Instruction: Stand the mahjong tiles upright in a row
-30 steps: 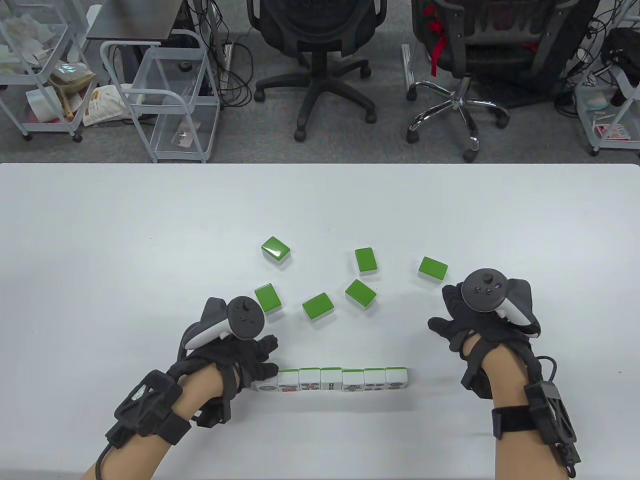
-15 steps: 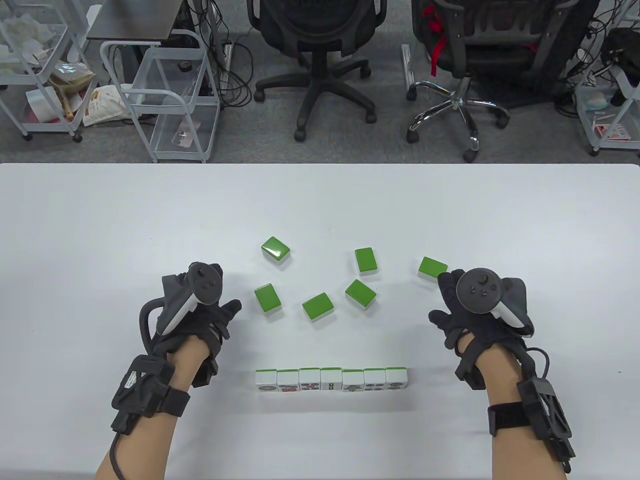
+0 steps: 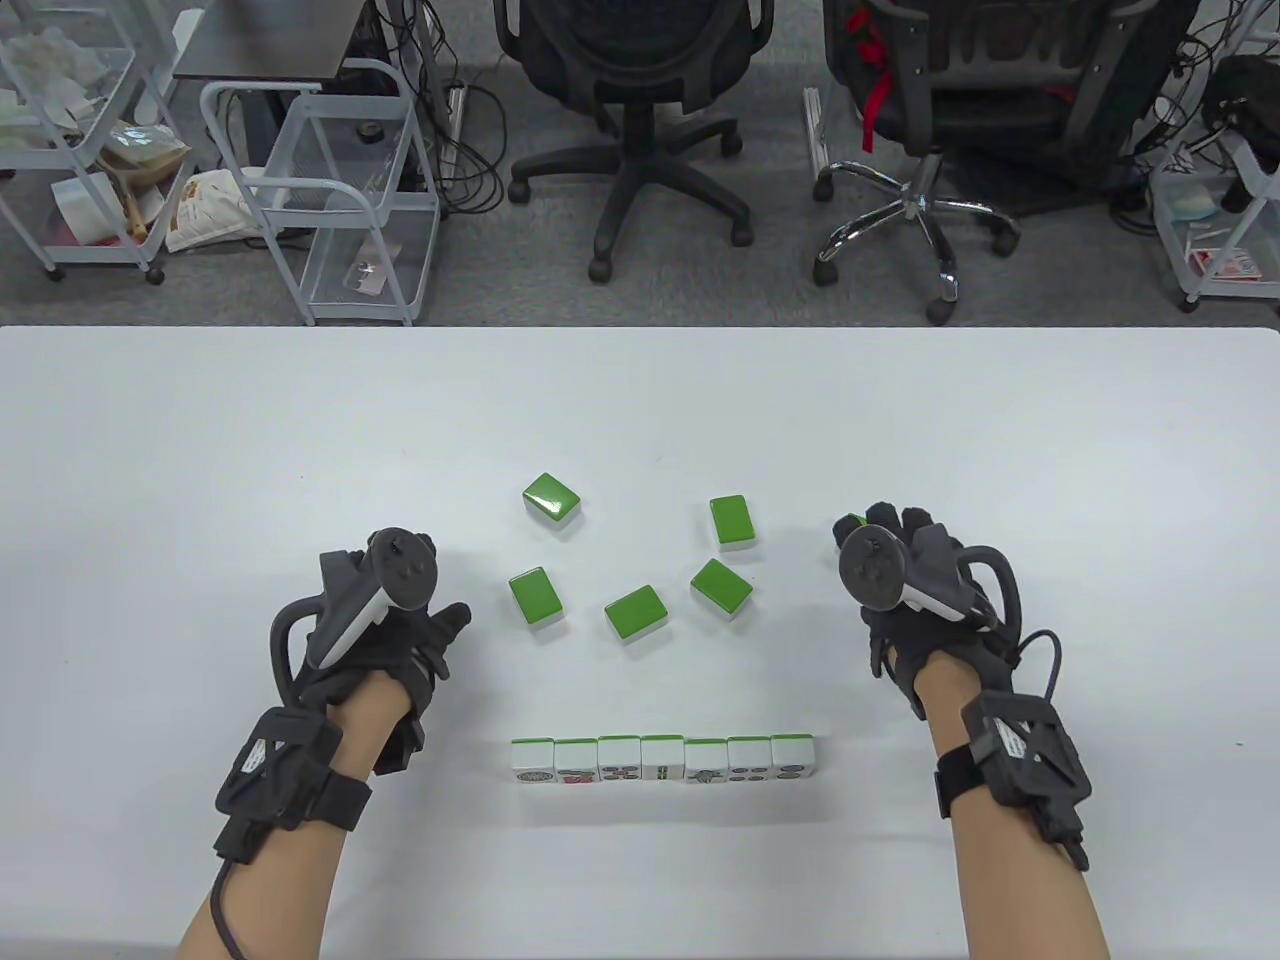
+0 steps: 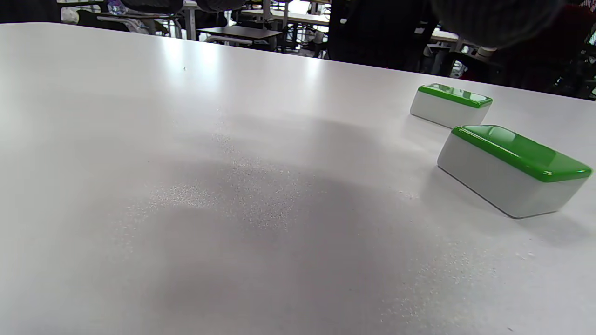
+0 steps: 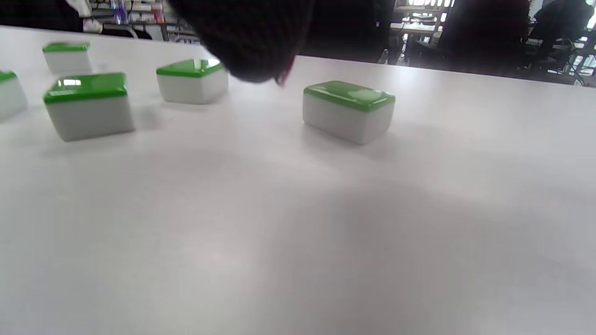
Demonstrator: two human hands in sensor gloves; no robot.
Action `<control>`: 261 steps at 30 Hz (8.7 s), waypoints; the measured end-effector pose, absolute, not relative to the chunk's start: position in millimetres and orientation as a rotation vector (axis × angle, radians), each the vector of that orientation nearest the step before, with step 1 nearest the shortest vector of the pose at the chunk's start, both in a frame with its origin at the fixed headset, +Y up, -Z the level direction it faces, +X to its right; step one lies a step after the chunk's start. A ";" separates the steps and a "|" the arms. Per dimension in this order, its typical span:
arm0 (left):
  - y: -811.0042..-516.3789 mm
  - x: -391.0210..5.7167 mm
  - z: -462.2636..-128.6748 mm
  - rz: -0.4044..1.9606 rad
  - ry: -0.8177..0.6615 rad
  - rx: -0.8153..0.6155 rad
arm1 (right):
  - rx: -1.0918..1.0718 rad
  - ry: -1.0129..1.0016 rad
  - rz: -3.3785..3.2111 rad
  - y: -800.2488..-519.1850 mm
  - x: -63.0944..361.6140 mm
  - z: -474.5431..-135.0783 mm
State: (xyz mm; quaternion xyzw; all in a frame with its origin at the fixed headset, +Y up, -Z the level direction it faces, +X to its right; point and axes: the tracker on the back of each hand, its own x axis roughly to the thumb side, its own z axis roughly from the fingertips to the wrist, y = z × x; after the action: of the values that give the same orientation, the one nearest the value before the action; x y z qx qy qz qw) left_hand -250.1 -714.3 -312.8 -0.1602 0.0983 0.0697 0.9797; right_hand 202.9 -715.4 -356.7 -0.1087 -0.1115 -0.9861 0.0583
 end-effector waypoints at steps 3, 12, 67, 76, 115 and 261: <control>-714.2 -249.0 -312.6 0.128 0.196 -0.326 | -0.321 -0.399 -2.982 -725.1 198.8 -373.9; -715.3 -247.2 -310.9 0.126 0.172 -0.337 | -0.246 -0.672 -2.952 -757.7 202.6 -413.1; -723.4 -259.6 -306.6 0.167 0.193 -0.364 | -0.735 -1.558 -3.206 -750.1 199.0 -294.2; -721.0 -263.1 -307.2 0.180 0.197 -0.353 | -1.027 -0.604 -3.254 -692.5 170.2 -299.8; -722.9 -263.5 -314.2 0.165 0.193 -0.374 | -1.057 -0.196 -2.587 -714.6 68.6 -362.7; -719.9 -266.6 -304.1 0.234 0.193 -0.389 | -0.249 -0.590 -3.386 -659.2 272.2 -298.2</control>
State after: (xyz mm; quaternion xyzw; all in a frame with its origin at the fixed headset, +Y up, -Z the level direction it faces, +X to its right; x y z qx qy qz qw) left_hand -266.6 -719.9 -304.1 -0.1924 0.0955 0.1157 0.9698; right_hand 272.2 -659.2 -298.2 -0.0714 -0.1692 -0.9712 -0.1515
